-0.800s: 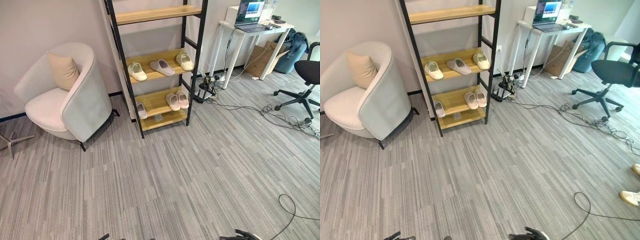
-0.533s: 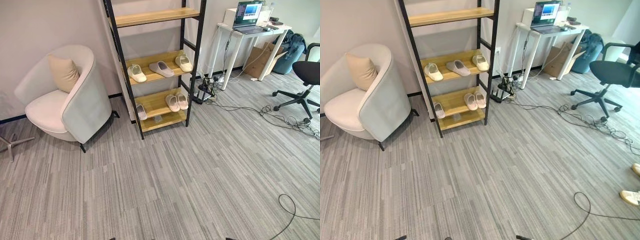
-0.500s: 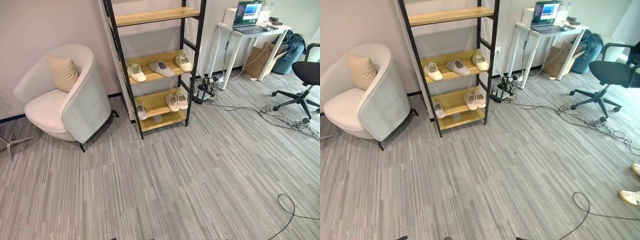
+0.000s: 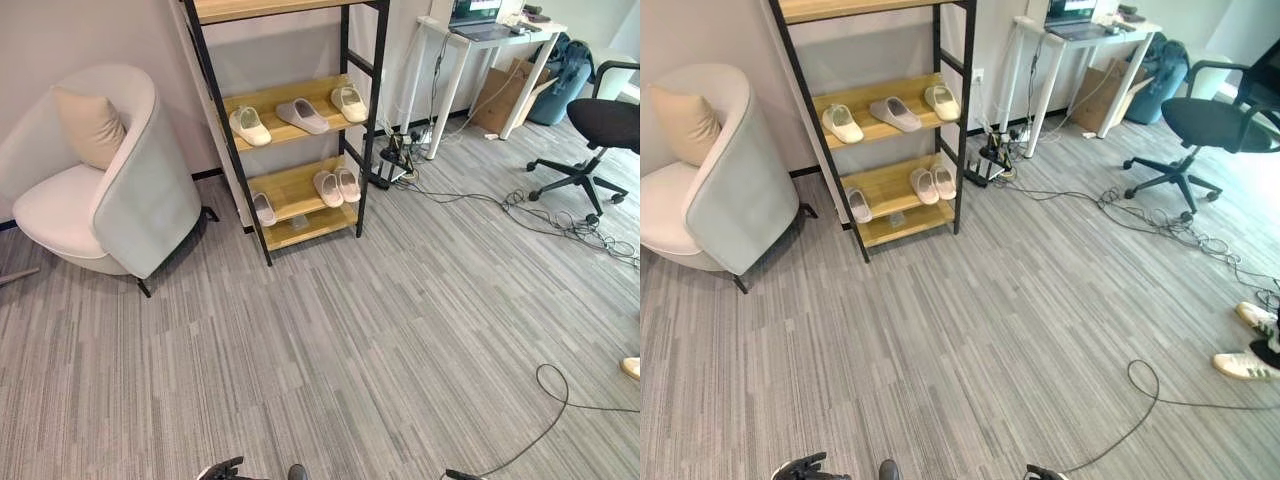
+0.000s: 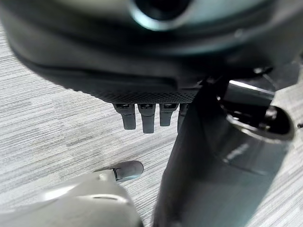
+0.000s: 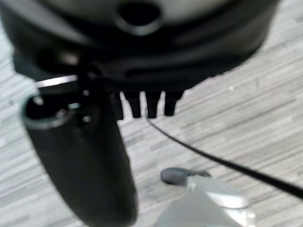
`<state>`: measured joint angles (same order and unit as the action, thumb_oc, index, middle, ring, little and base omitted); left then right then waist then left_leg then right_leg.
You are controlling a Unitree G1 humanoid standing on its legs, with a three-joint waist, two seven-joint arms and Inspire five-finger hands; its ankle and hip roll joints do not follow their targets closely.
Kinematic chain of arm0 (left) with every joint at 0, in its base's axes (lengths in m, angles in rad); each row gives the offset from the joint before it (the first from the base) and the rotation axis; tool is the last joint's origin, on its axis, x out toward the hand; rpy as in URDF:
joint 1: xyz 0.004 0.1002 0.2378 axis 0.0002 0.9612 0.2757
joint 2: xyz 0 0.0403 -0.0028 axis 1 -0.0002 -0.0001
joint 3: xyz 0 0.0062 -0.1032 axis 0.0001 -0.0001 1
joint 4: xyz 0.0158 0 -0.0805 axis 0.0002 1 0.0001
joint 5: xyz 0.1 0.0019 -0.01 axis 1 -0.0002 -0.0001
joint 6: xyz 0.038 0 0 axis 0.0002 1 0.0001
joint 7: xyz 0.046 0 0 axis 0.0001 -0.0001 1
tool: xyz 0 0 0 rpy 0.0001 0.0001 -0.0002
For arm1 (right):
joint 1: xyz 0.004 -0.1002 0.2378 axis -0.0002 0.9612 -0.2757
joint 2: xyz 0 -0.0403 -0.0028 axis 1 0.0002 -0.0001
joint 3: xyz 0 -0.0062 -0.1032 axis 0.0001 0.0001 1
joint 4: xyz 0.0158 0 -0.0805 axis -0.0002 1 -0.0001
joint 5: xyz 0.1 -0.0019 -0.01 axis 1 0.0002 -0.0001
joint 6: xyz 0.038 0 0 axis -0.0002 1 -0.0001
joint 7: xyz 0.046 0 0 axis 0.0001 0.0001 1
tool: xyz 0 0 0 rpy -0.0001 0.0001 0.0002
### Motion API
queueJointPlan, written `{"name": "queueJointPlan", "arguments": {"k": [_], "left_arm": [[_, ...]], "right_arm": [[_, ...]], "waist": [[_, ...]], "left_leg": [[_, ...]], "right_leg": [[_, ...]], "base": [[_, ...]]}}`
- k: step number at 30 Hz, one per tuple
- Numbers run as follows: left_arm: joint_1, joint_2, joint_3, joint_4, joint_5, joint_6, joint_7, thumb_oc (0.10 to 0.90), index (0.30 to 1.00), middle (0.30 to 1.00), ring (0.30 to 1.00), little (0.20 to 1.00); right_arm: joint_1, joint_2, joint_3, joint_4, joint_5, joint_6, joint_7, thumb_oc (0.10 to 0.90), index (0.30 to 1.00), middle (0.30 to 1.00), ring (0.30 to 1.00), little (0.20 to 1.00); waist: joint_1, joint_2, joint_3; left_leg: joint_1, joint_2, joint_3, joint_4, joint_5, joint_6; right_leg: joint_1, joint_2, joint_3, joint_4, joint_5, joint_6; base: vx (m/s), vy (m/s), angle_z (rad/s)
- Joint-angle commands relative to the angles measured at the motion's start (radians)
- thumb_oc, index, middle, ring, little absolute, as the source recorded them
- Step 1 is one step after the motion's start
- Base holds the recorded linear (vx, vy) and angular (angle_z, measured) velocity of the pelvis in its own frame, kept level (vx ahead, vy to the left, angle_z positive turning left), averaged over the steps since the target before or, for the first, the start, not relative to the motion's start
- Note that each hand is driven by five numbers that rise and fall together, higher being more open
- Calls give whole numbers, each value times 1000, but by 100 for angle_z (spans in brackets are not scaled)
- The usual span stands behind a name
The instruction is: Arrange the slippers neatly on the shoe rack.
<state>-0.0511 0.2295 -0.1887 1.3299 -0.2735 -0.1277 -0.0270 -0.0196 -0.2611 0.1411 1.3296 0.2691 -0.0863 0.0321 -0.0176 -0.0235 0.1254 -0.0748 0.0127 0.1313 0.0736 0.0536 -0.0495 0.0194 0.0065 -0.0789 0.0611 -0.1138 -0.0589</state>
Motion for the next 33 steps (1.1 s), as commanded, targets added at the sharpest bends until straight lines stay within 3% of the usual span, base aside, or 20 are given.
{"name": "queueJointPlan", "arguments": {"k": [1,2,3,4,7,8,10,11,15,18,19,21,22,23,25,27,29,30,31,33], "left_arm": [[-41,-63,-48,-17,27,-12,3,800,900,900,900,900],[-36,-73,-73,-16,39,-15,7,800,900,900,900,900],[-26,-78,-70,-4,45,-12,9,800,900,900,900,900],[-16,-78,-62,5,51,-9,9,800,900,900,900,900],[0,-72,-46,30,64,-5,6,800,900,900,900,900],[12,-66,-32,54,81,1,3,800,900,900,900,900],[20,-62,-24,60,86,1,5,800,900,900,900,900],[40,-54,0,78,86,7,3,800,900,900,900,900],[68,-27,53,99,95,16,4,800,900,900,900,900],[62,-2,67,81,85,5,-4,800,900,900,900,900],[57,7,85,59,55,10,-18,800,900,900,900,900],[37,29,128,50,-5,9,-7,800,900,900,900,900],[28,41,145,44,-36,10,1,800,900,900,900,900],[22,49,157,46,-57,10,5,800,900,900,900,900],[23,53,164,56,-76,5,5,800,900,900,900,900],[22,47,157,58,-66,2,1,800,900,900,900,900],[23,41,140,53,-54,-4,2,800,900,900,900,900],[20,37,132,54,-47,-7,2,800,900,900,900,900],[10,29,117,65,-30,-13,4,800,900,900,900,900],[6,21,114,73,-23,-19,8,800,900,900,900,900]], "right_arm": [[36,-81,10,15,32,-2,-12,800,900,900,900,900],[38,-88,16,18,33,-2,-13,800,900,900,900,900],[31,-94,29,12,21,-5,-13,800,900,900,900,900],[24,-98,41,3,9,-7,-11,800,900,900,900,900],[8,-102,65,-14,-9,-11,-11,800,900,900,900,900],[-12,-101,87,-30,-20,-16,-9,800,900,900,900,900],[-22,-99,96,-34,-26,-15,-10,800,900,900,900,900],[-38,-89,113,-39,-47,-14,-7,800,900,900,900,900],[-50,-63,126,-55,-73,-9,8,800,900,900,900,900],[-38,-43,125,-56,-80,-10,22,800,900,900,900,900],[-26,-32,126,-58,-89,-11,23,800,900,900,900,900],[-22,-28,121,-67,-87,-4,27,800,900,900,900,900],[-24,-26,110,-76,-73,-4,28,800,900,900,900,900],[-24,-26,99,-81,-65,-3,29,800,900,900,900,900],[-18,-23,88,-79,-58,-10,25,800,900,900,900,900],[-6,-13,97,-73,-68,-14,22,800,900,900,900,900],[3,-13,105,-70,-69,-14,23,800,900,900,900,900],[7,-17,103,-67,-63,-13,24,800,900,900,900,900],[15,-20,100,-59,-51,-10,29,800,900,900,900,900],[17,-22,98,-51,-45,-5,32,800,900,900,900,900]], "waist": [[-4,30,26],[2,30,44],[23,38,49],[39,41,39],[73,45,34],[111,44,26],[127,37,25],[164,21,12],[184,-10,-35],[195,-60,-62],[191,-74,-57],[181,-64,-46],[170,-52,-36],[159,-29,-29],[125,7,-7],[90,24,9],[59,30,17],[44,22,22],[19,13,18],[5,23,19]], "left_leg": [[-84,113,-45,320,-25,-17],[-144,93,-44,378,-19,-2],[-198,29,-68,328,-55,14],[-220,1,-77,268,-49,17],[-241,-19,-79,133,22,8],[-291,-30,-45,20,63,1],[-306,-36,-22,-19,72,1],[-336,-39,9,-48,89,5],[-320,-49,-14,-34,140,37],[-307,-74,-8,17,88,66],[-296,-88,-10,27,65,80],[-257,-90,-34,42,19,102],[-223,-91,-54,47,-3,116],[-182,-83,-77,41,-19,127],[-79,-83,-125,15,-51,141],[0,-93,-175,7,-81,141],[63,-113,-245,-7,-100,135],[95,-130,-280,-20,-110,128],[137,-155,-353,-48,-126,118],[169,-152,-387,-63,-141,111]], "right_leg": [[-3,-23,4,36,-10,75],[9,-25,8,41,-19,63],[36,-18,23,21,-33,70],[50,-9,31,3,-37,73],[104,9,50,-22,-57,80],[154,33,77,-41,-72,81],[178,37,96,-46,-81,81],[221,43,139,-48,-96,84],[233,22,156,-21,-88,107],[199,-22,155,76,25,184],[174,-39,143,158,116,239],[96,-54,117,341,258,302],[60,-60,98,441,313,308],[8,-57,78,523,319,288],[-98,-56,43,620,248,237],[-175,-63,-1,549,150,198],[-237,-26,10,432,85,171],[-252,-7,46,340,87,176],[-289,7,115,154,117,184],[-299,2,125,81,141,190]], "base": [[118,-209,-17],[232,-129,-1],[344,-98,4],[381,-13,-10],[360,-12,-68],[315,-28,-42],[478,10,-30],[490,45,-43],[485,121,-71],[466,159,-34],[363,170,0],[348,172,16],[396,168,41],[442,165,33],[465,169,54],[485,78,69],[490,-36,74],[606,-123,109],[449,-105,128],[386,-70,165]]}}
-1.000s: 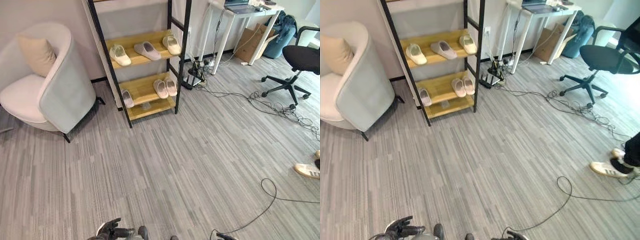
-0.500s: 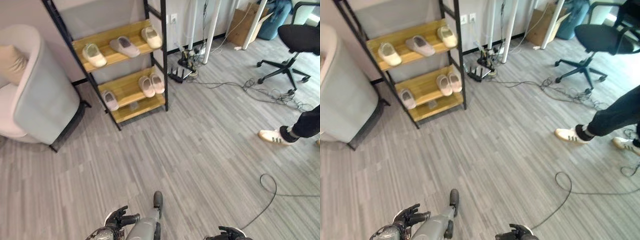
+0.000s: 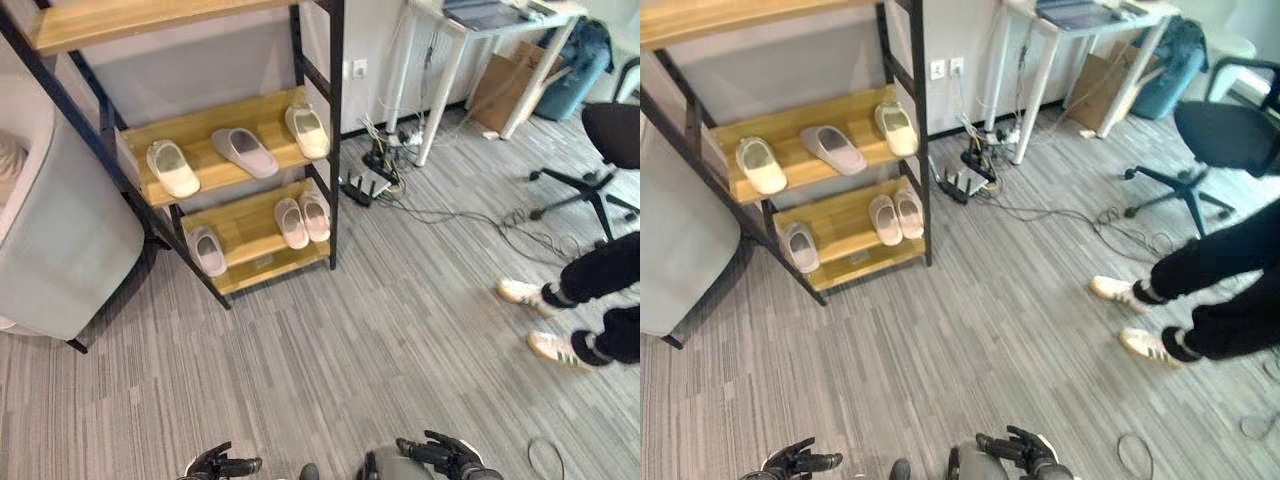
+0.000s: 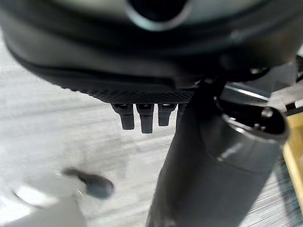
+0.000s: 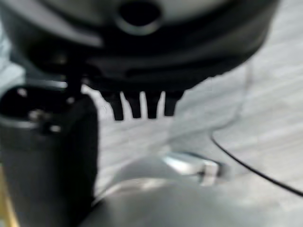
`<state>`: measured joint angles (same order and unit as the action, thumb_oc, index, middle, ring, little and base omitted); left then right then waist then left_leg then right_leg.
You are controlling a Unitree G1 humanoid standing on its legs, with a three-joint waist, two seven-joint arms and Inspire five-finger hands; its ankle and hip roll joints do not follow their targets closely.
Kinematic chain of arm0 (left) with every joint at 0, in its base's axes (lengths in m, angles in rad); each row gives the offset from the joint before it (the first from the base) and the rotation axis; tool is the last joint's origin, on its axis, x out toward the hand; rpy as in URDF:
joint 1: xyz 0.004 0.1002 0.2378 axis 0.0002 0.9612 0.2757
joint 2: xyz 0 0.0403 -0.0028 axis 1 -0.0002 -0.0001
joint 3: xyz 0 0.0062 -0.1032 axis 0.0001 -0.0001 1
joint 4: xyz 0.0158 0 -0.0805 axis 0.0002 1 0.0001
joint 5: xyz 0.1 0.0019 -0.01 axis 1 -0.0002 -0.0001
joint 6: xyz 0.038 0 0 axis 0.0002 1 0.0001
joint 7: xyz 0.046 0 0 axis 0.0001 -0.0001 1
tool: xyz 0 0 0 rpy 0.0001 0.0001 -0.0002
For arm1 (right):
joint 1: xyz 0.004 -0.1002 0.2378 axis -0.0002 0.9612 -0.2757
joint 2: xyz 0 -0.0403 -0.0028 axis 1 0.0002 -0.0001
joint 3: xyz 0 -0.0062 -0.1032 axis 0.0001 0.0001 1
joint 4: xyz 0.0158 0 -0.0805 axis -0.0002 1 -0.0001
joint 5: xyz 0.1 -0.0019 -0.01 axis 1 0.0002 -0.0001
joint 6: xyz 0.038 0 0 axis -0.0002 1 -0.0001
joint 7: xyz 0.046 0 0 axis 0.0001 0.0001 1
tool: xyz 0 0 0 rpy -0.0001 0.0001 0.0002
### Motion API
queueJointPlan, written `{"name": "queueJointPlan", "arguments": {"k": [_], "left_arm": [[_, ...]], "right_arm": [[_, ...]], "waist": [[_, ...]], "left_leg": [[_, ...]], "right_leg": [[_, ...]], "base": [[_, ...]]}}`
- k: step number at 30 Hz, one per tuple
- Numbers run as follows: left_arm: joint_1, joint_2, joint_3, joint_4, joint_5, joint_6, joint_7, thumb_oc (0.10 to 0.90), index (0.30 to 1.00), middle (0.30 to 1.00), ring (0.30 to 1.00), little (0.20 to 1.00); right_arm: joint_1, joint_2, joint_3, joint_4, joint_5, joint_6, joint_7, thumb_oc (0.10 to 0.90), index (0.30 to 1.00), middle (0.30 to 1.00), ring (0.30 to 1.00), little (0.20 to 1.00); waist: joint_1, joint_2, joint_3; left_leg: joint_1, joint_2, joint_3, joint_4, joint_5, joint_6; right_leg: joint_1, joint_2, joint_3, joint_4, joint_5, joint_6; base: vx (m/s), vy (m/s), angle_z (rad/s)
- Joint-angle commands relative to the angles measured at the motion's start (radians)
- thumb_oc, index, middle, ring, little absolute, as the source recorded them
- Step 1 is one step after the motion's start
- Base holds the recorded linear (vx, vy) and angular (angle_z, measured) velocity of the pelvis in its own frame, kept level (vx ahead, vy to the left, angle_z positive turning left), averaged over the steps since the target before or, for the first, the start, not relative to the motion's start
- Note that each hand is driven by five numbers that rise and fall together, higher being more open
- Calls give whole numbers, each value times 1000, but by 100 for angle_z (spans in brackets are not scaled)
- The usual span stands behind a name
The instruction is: Arrange the slippers neatly on the shoe rack.
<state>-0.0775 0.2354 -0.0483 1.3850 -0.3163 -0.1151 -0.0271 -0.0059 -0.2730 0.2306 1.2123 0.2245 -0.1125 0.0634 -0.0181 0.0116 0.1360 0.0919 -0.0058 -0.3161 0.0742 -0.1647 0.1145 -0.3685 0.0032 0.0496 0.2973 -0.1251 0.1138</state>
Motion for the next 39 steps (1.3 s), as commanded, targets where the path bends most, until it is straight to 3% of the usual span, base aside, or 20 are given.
{"name": "queueJointPlan", "arguments": {"k": [1,5,9,10,11,13,14,15,16,17,19,20,21,22,24,25,30,34,37,39], "left_arm": [[29,12,-29,23,19,-34,10,800,900,900,900,900],[30,1,-19,41,10,-35,13,800,900,900,900,900],[35,0,-17,53,21,-28,15,800,900,900,900,900],[40,-1,-17,51,13,-27,16,800,900,900,900,900],[40,0,-17,51,13,-27,16,800,900,900,900,900],[33,-10,-33,36,6,-28,17,800,900,900,900,900],[30,-16,-46,16,6,-29,18,800,900,900,900,900],[23,-9,-59,6,22,-26,26,800,900,900,900,900],[22,-10,-57,-14,8,-29,26,800,900,900,900,900],[26,-2,-55,-14,10,-34,24,800,900,900,900,900],[29,-1,-53,-14,16,-32,25,800,900,900,900,900],[34,-2,-46,-18,14,-29,28,800,900,900,900,900],[41,9,-40,-17,14,-34,29,800,900,900,900,900],[43,9,-40,-17,14,-35,29,800,900,900,900,900],[45,-2,-42,-1,27,-34,37,800,900,900,900,900],[47,-6,-48,8,30,-33,38,800,900,900,900,900],[66,-17,-30,36,48,-21,29,800,900,900,900,900],[66,0,-34,38,74,-19,28,800,900,900,900,900],[44,21,-42,13,67,-22,32,800,900,900,900,900],[14,38,-56,-18,54,-30,46,800,900,900,900,900]], "right_arm": [[4,-9,7,70,0,24,3,800,900,900,900,900],[12,-7,14,80,-37,34,5,800,900,900,900,900],[9,-12,30,88,-59,42,15,800,900,900,900,900],[3,-25,26,85,-53,40,17,800,900,900,900,900],[3,-25,26,85,-53,40,17,800,900,900,900,900],[-11,-34,21,75,-33,36,13,800,900,900,900,900],[-19,-40,24,69,-25,33,6,800,900,900,900,900],[-47,-98,1,105,-24,43,12,800,900,900,900,900],[-14,-80,2,83,-18,31,6,800,900,900,900,900],[-5,-75,21,77,-10,22,7,800,900,900,900,900],[1,-71,23,75,-13,21,6,800,900,900,900,900],[28,-67,26,66,-31,11,-2,800,900,900,900,900],[47,-44,61,-6,-72,4,-4,800,900,900,900,900],[49,-44,61,-7,-73,4,-5,800,900,900,900,900],[45,-35,61,70,-86,15,-6,800,900,900,900,900],[39,-36,57,85,-92,20,-8,800,900,900,900,900],[50,-26,45,87,-101,12,-13,800,900,900,900,900],[71,-1,35,85,-77,20,2,800,900,900,900,900],[76,9,34,74,-72,20,15,800,900,900,900,900],[61,11,31,28,-55,12,10,800,900,900,900,900]], "waist": [[-1,-14,5],[-28,-2,-10],[-27,-21,-62],[-24,-9,-70],[-27,-14,-72],[-21,-16,-59],[-14,-30,-41],[-1,-42,-31],[-3,-52,-22],[7,-68,-17],[16,-76,-16],[20,-78,-7],[35,-83,4],[36,-86,6],[68,-63,16],[74,-62,17],[82,-57,-12],[66,-92,-42],[56,-100,-39],[37,-89,-12]], "left_leg": [[18,-138,39,-68,68,-58],[105,-121,-63,-71,43,-67],[141,-90,-115,-42,30,-98],[127,-58,-88,50,57,-147],[123,-63,-91,49,61,-147],[16,-62,-7,252,158,-212],[-79,-62,55,390,195,-225],[-126,-49,114,487,199,-219],[-165,-30,171,548,199,-211],[-230,16,264,534,184,-185],[-258,27,291,488,155,-174],[-259,25,310,410,116,-159],[-300,13,299,235,122,-155],[-291,11,301,229,122,-155],[-357,28,276,18,243,-173],[-377,29,288,-20,260,-177],[-333,32,284,-46,302,-176],[-327,8,309,15,250,-153],[-314,0,338,50,196,-126],[-275,1,352,51,164,-105]], "right_leg": [[57,-9,5,-201,179,23],[24,-19,-7,-273,234,39],[91,-22,2,-249,261,7],[132,0,-13,-227,232,-9],[130,-6,-13,-229,234,-8],[194,-12,-18,-234,198,-22],[225,-23,-21,-239,178,-37],[259,-29,-32,-250,163,-52],[285,-35,-41,-259,154,-60],[337,-34,-57,-280,128,-76],[363,-32,-63,-288,114,-80],[384,-25,-60,-289,102,-77],[406,-6,-54,-286,74,-73],[411,-8,-53,-286,71,-73],[479,19,-39,-298,28,-71],[503,20,-27,-305,15,-70],[535,14,0,-319,3,-60],[531,-34,39,-282,-5,-31],[459,-55,42,-119,19,6],[319,-75,11,70,113,45]], "base": [[600,-118,182],[453,-150,131],[350,-227,118],[223,-137,71],[311,-186,66],[143,-102,29],[136,-170,14],[140,-216,21],[264,-283,26],[201,-188,31],[230,-91,31],[389,-24,17],[303,13,-1],[285,35,-11],[401,138,-34],[373,138,-53],[270,159,-49],[267,201,-49],[157,193,-20],[123,166,-23]]}}
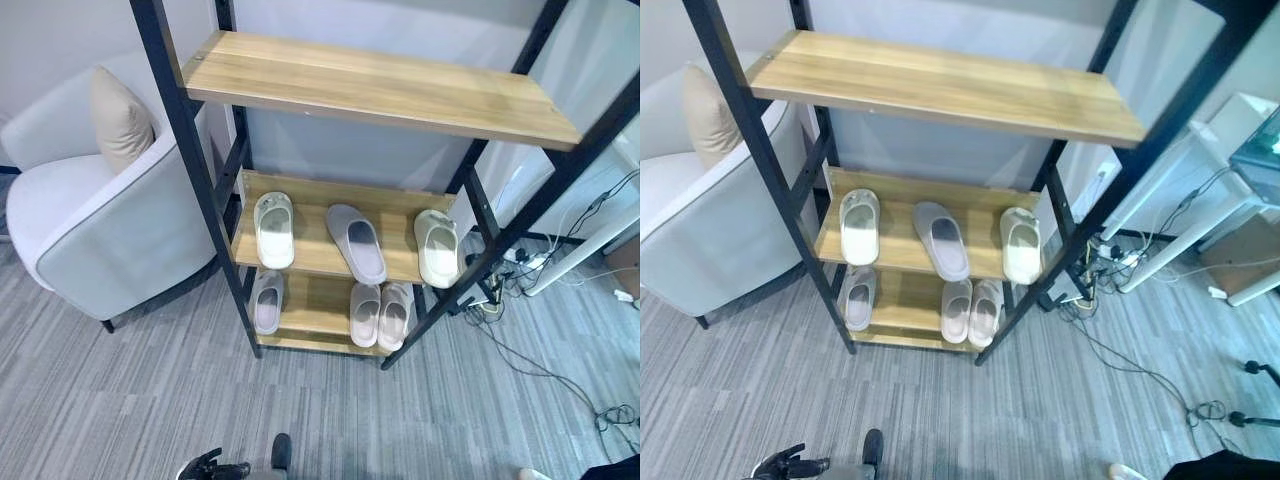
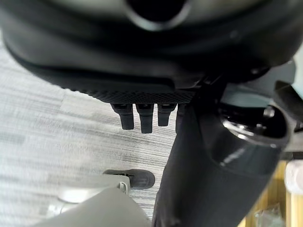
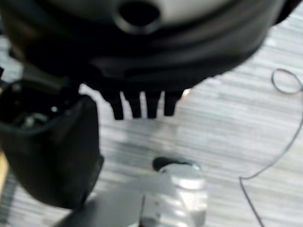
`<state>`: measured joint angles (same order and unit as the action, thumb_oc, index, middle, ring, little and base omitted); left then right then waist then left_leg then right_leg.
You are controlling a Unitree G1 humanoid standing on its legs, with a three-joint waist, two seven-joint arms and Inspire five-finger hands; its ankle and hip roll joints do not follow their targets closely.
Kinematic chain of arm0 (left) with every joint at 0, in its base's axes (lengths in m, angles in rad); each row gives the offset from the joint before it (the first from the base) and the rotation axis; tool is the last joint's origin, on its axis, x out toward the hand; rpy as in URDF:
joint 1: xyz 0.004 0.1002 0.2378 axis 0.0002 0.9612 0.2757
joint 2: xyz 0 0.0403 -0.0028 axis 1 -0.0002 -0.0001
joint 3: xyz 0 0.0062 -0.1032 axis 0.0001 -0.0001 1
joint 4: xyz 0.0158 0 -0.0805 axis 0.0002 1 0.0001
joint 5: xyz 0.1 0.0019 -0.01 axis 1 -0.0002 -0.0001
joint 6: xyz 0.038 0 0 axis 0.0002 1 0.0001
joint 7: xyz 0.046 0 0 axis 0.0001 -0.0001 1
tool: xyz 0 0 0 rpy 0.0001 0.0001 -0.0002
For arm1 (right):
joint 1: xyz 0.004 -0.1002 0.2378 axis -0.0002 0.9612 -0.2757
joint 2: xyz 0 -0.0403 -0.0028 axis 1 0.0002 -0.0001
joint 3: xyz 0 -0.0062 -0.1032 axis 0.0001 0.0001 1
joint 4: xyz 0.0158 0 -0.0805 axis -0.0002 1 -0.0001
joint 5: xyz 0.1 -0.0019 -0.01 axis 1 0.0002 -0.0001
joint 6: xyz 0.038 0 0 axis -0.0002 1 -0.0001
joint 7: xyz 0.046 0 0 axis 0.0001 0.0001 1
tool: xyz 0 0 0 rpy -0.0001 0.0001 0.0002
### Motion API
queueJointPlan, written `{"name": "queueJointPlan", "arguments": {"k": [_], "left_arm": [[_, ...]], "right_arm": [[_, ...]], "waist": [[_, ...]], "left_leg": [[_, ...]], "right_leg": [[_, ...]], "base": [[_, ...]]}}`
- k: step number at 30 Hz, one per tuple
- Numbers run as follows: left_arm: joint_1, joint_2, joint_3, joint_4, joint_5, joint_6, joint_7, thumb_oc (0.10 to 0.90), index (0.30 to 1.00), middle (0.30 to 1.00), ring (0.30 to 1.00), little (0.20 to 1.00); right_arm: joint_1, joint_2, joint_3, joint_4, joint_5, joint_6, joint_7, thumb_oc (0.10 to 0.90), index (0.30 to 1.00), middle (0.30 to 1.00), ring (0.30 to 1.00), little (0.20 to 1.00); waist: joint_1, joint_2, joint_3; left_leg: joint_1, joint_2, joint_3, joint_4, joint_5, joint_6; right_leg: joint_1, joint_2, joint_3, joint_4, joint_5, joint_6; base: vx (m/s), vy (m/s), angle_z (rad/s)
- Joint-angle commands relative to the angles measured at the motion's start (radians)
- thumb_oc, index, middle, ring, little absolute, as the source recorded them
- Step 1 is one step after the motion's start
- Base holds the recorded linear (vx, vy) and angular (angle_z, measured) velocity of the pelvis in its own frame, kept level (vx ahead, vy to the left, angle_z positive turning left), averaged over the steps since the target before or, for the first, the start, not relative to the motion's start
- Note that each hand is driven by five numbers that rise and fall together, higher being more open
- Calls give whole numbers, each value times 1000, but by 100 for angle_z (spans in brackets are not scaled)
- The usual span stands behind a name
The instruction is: Arrange the slippers neatly on the shoe rack.
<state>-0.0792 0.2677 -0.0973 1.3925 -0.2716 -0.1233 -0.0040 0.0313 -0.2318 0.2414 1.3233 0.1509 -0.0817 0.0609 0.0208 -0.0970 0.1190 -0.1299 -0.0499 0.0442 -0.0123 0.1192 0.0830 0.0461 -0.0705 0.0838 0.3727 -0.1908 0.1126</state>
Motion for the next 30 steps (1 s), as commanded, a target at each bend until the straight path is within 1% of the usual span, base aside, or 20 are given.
{"name": "queueJointPlan", "arguments": {"k": [1,2,3,4,5,7,8,9,12,15,19,20,21,22,24,26,27,28,29,30], "left_arm": [[12,6,-11,-29,10,-23,23,800,900,900,900,900],[12,6,-11,-29,10,-23,23,800,900,900,900,900],[9,7,-15,-30,14,-26,23,800,900,900,900,900],[8,7,-27,-26,28,-29,22,800,900,900,900,900],[-5,2,-42,-22,49,-31,25,800,900,900,900,900],[-8,1,-44,-19,53,-29,28,800,900,900,900,900],[-5,-1,-45,-17,54,-27,27,800,900,900,900,900],[0,-2,-44,-16,57,-26,26,800,900,900,900,900],[11,-4,-41,-11,66,-26,22,800,900,900,900,900],[31,-7,-35,-4,74,-27,23,800,900,900,900,900],[40,-14,-33,4,75,-25,26,800,900,900,900,900],[48,-20,-35,4,76,-24,24,800,900,900,900,900],[49,-20,-35,4,76,-24,24,800,900,900,900,900],[54,-27,-37,5,74,-24,25,800,900,900,900,900],[56,-32,-38,6,70,-23,27,800,900,900,900,900],[56,-40,-41,3,61,-24,25,800,900,900,900,900],[50,-48,-51,-10,52,-25,30,800,900,900,900,900],[50,-48,-51,-10,52,-25,30,800,900,900,900,900],[44,-50,-54,-18,44,-25,33,800,900,900,900,900],[41,-57,-59,-32,29,-28,33,800,900,900,900,900]], "right_arm": [[26,-30,20,-95,21,-22,7,800,900,900,900,900],[26,-30,20,-95,21,-22,7,800,900,900,900,900],[29,-31,20,-101,25,-23,6,800,900,900,900,900],[37,-30,19,-105,27,-24,6,800,900,900,900,900],[32,-34,16,-108,35,-22,5,800,900,900,900,900],[30,-37,13,-112,34,-20,-3,800,900,900,900,900],[27,-43,14,-127,31,-23,-8,800,900,900,900,900],[27,-45,15,-135,27,-24,-10,800,900,900,900,900],[29,-46,19,-150,22,-25,-11,800,900,900,900,900],[36,-52,19,-159,21,-26,-14,800,900,900,900,900],[32,-55,30,-147,11,-26,-15,800,900,900,900,900],[32,-60,36,-149,5,-29,-15,800,900,900,900,900],[32,-60,36,-149,5,-29,-15,800,900,900,900,900],[30,-62,42,-148,0,-30,-14,800,900,900,900,900],[27,-63,45,-144,-2,-30,-15,800,900,900,900,900],[23,-64,52,-135,-6,-30,-14,800,900,900,900,900],[16,-66,64,-127,-15,-31,-17,800,900,900,900,900],[15,-66,64,-127,-15,-31,-17,800,900,900,900,900],[13,-67,69,-126,-19,-31,-18,800,900,900,900,900],[16,-67,76,-126,-22,-33,-22,800,900,900,900,900]], "waist": [[-10,26,4],[-12,25,7],[-25,26,9],[-49,28,9],[-95,26,28],[-99,24,38],[-101,19,39],[-100,18,36],[-99,17,29],[-101,22,9],[-97,39,-2],[-96,52,-12],[-96,53,-12],[-95,66,-17],[-94,72,-16],[-91,79,-13],[-82,77,3],[-82,77,3],[-77,71,14],[-70,67,23]], "left_leg": [[-25,45,-10,125,-128,-70],[-21,43,-12,125,-129,-70],[6,33,-20,112,-139,-70],[30,17,-36,104,-151,-66],[84,-10,-56,107,-184,-68],[105,-13,-60,118,-206,-69],[121,-14,-59,134,-233,-71],[129,-12,-55,138,-243,-71],[143,-12,-56,140,-257,-71],[171,-8,-74,127,-273,-84],[183,12,-86,113,-262,-96],[189,26,-97,102,-249,-106],[190,27,-98,101,-249,-106],[196,44,-105,100,-239,-118],[195,52,-111,106,-230,-127],[187,69,-116,138,-213,-143],[155,76,-124,219,-181,-159],[153,76,-125,222,-182,-160],[122,78,-131,283,-163,-166],[99,86,-122,304,-156,-162]], "right_leg": [[-127,-7,-47,-13,182,41],[-123,-9,-49,-11,179,41],[-125,-11,-63,-72,164,27],[-157,1,-46,-125,169,15],[-212,18,47,-247,213,35],[-219,14,43,-273,227,36],[-215,-11,8,-312,239,35],[-213,-18,-5,-316,244,36],[-211,-21,-9,-316,252,37],[-198,-8,11,-314,251,27],[-183,12,8,-299,230,11],[-172,25,3,-292,211,-2],[-172,25,2,-292,210,-2],[-161,37,-6,-282,190,-15],[-157,46,-8,-275,180,-23],[-143,60,-14,-265,159,-40],[-124,68,-19,-258,146,-54],[-124,68,-20,-257,146,-54],[-116,68,-22,-253,141,-60],[-96,65,-27,-255,129,-67]], "base": [[109,80,-34],[172,53,-17],[223,36,-6],[460,56,19],[455,20,36],[275,-37,58],[189,-95,46],[187,-95,25],[169,-114,9],[142,-141,7],[107,-172,5],[65,-135,7],[129,-260,12],[65,-127,13],[60,-158,7],[45,-198,4],[18,-170,10],[-9,-176,17],[14,-115,20],[15,-114,20]]}}
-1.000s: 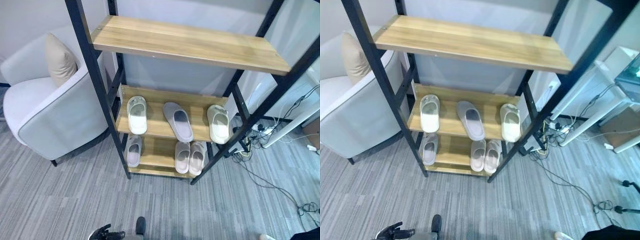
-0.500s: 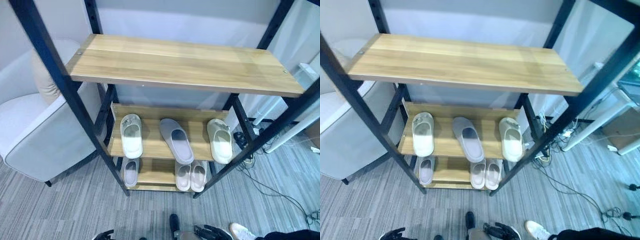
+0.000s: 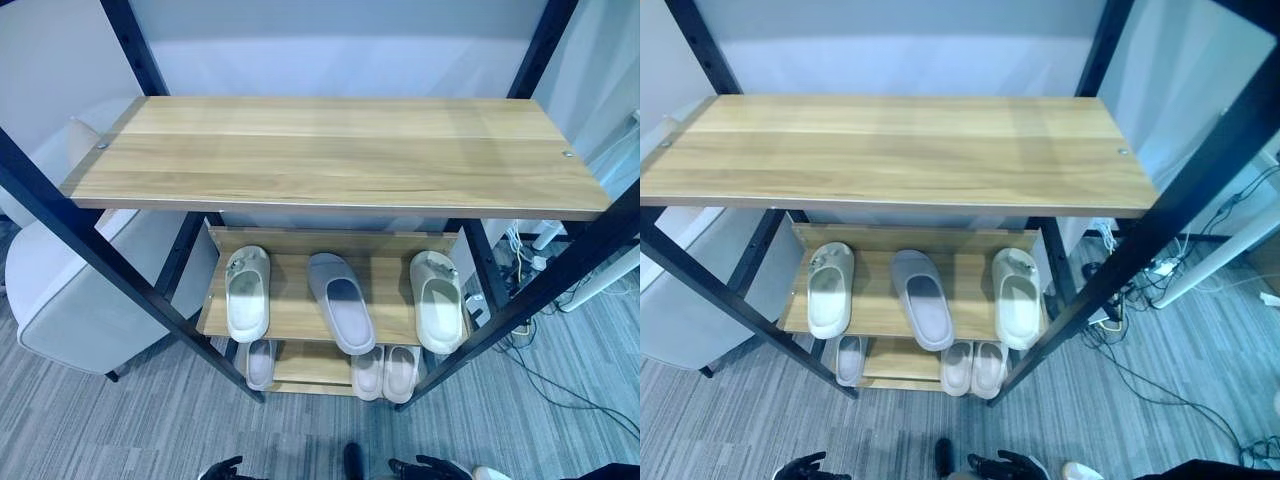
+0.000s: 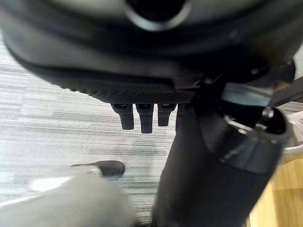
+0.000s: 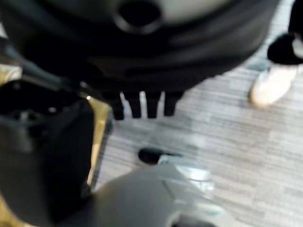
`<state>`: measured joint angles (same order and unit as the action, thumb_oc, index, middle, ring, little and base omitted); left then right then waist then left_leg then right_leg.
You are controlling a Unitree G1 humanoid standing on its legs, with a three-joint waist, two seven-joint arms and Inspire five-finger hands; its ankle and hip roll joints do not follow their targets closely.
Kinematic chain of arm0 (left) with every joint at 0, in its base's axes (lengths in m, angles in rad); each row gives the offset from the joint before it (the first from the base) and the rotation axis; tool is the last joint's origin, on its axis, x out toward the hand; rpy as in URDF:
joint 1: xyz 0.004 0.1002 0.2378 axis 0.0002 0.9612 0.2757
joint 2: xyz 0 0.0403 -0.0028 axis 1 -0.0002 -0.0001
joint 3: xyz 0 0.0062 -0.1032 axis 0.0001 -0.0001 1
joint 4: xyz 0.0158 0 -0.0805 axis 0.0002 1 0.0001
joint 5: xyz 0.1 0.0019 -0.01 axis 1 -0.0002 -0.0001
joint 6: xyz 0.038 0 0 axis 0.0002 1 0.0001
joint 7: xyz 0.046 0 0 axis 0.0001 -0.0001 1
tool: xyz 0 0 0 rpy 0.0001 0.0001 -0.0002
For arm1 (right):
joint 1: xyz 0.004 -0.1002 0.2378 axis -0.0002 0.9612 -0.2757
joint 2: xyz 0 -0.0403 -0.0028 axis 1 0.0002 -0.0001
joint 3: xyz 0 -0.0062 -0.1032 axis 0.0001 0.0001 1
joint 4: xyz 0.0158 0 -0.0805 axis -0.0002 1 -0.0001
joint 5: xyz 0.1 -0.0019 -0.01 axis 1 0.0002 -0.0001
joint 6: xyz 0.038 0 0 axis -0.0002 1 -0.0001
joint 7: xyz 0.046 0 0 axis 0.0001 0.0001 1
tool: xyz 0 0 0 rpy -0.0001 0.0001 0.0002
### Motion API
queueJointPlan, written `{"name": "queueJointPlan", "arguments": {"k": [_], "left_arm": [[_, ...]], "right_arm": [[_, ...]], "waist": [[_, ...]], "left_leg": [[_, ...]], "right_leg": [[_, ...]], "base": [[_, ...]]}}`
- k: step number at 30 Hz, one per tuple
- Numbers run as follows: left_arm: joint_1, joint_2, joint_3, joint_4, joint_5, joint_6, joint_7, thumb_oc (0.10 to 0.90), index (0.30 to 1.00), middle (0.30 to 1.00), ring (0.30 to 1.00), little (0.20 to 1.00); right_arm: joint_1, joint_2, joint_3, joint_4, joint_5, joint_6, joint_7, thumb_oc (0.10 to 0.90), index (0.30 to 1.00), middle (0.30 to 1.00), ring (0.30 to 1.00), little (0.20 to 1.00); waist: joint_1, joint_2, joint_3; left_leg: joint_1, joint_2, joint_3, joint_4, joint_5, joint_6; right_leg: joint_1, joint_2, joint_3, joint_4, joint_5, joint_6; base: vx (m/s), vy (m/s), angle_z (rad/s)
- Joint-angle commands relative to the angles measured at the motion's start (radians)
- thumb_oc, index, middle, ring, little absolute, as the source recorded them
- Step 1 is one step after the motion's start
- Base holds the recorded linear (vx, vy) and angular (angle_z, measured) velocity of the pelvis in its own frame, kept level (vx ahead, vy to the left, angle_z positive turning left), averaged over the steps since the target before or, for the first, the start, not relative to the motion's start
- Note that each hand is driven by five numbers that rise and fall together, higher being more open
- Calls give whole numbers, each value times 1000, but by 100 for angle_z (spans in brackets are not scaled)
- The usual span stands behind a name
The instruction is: Arrange the slippers neatly on the shoe rack.
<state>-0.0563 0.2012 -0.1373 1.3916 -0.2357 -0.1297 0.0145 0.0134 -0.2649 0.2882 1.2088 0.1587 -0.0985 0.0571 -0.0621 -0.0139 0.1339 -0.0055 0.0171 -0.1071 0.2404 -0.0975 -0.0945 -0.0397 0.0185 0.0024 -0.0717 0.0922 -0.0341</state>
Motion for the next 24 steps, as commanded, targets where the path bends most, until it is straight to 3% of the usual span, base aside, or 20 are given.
{"name": "queueJointPlan", "arguments": {"k": [1,3,6,7,10,24], "left_arm": [[18,9,-19,-31,-7,-21,15,800,900,900,900,900],[17,2,-34,-38,1,-22,17,800,900,900,900,900],[3,3,-51,-38,8,-25,24,800,900,900,900,900],[5,0,-47,-31,5,-24,23,800,900,900,900,900],[11,2,-44,-25,21,-22,22,800,900,900,900,900],[15,23,-46,-22,60,-21,2,800,900,900,900,900]], "right_arm": [[34,-34,29,-12,-30,-16,-18,800,900,900,900,900],[41,-38,28,-4,-41,-18,-24,800,900,900,900,900],[33,-39,23,1,-42,-15,-30,800,900,900,900,900],[34,-38,17,3,-38,-18,-33,800,900,900,900,900],[46,-30,14,6,-41,-19,-29,800,900,900,900,900],[71,7,43,22,-33,-15,15,800,900,900,900,900]], "waist": [[12,-17,9],[22,-20,7],[30,-26,18],[26,-13,10],[18,-9,-11],[18,-26,-48]], "left_leg": [[-25,19,30,52,60,16],[-58,23,54,-51,51,27],[-114,21,78,-76,84,23],[-83,23,76,-148,94,28],[-49,19,75,-195,96,32],[28,-8,111,-245,71,68]], "right_leg": [[-10,-25,54,190,-155,80],[14,-31,40,175,-164,87],[27,-37,37,167,-165,91],[32,-26,46,164,-167,95],[41,-31,49,147,-160,100],[70,-60,75,93,-122,128]], "base": [[40,-67,13],[51,5,7],[14,41,24],[30,89,18],[61,83,-12],[8,71,-12]]}}
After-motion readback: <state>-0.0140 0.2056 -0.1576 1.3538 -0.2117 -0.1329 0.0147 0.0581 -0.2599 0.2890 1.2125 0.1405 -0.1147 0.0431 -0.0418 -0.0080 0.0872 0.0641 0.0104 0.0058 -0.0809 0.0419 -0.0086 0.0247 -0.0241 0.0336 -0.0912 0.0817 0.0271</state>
